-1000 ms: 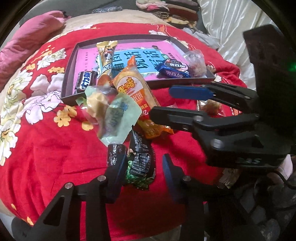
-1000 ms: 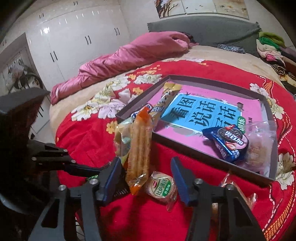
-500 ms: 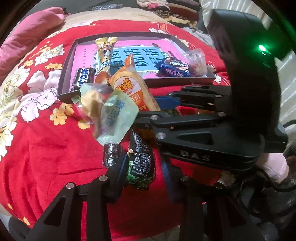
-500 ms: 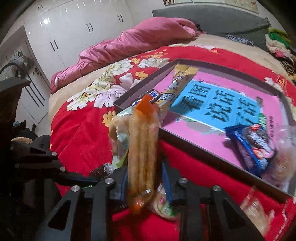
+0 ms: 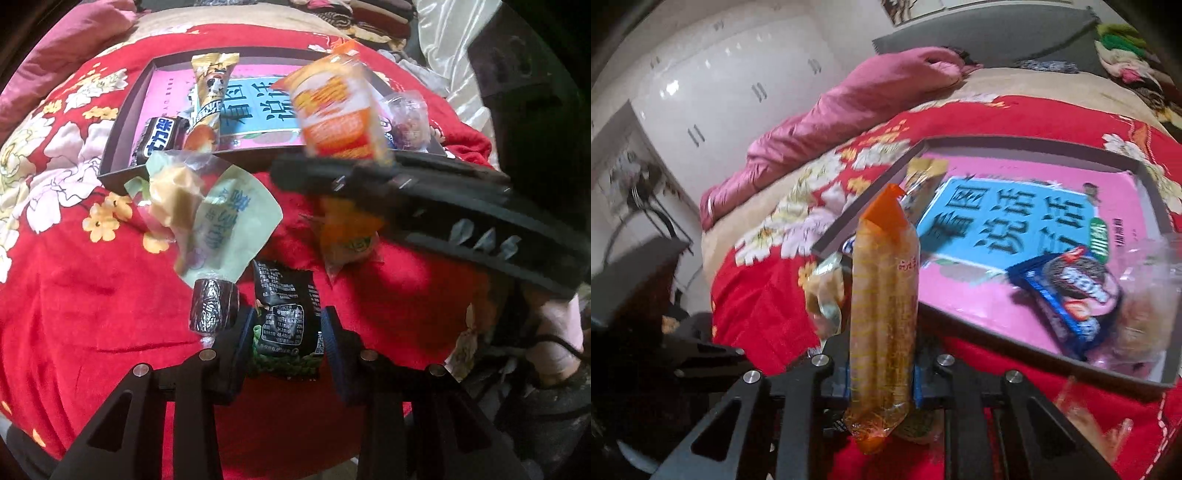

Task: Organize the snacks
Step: 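Lift and carry the black snack bag and orange rice-cracker pack over the tray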

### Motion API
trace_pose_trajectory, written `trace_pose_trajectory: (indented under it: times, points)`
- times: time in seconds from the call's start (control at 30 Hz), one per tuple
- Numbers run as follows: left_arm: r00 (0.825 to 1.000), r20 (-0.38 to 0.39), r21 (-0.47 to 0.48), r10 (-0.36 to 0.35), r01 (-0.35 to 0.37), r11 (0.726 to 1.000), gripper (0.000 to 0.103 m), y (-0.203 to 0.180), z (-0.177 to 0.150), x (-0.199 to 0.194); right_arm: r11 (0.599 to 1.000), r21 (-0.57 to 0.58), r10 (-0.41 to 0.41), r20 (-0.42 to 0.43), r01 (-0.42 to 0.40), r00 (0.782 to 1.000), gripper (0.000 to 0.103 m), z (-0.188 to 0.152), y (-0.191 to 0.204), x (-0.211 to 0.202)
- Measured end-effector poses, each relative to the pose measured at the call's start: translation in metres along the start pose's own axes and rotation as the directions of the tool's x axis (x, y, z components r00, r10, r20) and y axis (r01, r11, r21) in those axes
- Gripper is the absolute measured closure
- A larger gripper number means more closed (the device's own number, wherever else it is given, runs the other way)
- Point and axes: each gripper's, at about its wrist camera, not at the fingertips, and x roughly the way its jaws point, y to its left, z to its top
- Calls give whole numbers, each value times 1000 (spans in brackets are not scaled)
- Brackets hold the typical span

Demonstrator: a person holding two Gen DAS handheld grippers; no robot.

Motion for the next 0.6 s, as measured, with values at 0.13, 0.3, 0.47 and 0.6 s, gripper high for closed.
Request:
trace_pose_trajectory:
  times: [0.13, 0.3, 0.47, 0.6]
  points:
    - [1000, 7, -5, -10, 10, 1000, 69, 0, 1, 1, 1000, 18, -8, 43, 7, 999, 80, 4, -6, -14]
    - [999, 20, -10, -25, 25, 1000, 70, 5, 1, -9, 999, 41, -14, 78, 11, 997, 80, 7, -13, -27]
    - [998, 41, -16, -36, 37, 999, 70, 8, 2, -21, 998, 60, -13, 116, 6, 993, 80, 8, -20, -40]
    - [997, 59, -28, -53, 54, 998, 70, 6, 0, -37, 998, 64, -15, 139, 6, 990, 80, 9, -20, -47]
